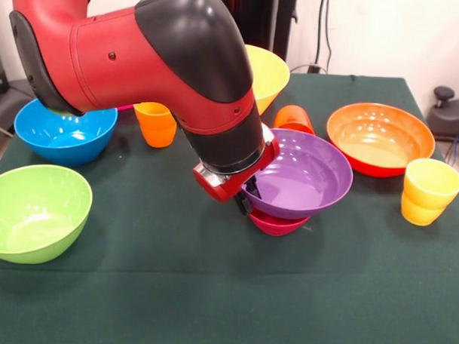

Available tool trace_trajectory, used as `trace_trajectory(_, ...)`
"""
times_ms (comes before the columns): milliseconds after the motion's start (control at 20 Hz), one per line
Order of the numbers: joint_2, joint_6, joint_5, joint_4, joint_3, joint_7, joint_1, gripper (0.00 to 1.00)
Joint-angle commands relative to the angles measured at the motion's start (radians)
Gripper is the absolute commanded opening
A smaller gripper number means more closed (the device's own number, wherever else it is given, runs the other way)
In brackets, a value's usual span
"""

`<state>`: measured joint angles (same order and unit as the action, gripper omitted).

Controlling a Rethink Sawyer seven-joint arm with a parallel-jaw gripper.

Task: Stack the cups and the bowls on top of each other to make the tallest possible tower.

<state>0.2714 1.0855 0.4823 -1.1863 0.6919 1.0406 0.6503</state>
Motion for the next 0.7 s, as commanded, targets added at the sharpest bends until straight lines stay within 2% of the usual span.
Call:
trace_trajectory(50,-0.064,0.008,0.139,0.078,-0.034,-0.294,-0.011,0.0)
trace_trajectory(700,-0.077,0.017,0.146,0.101,-0.024,-0.334,-0.009,0.0)
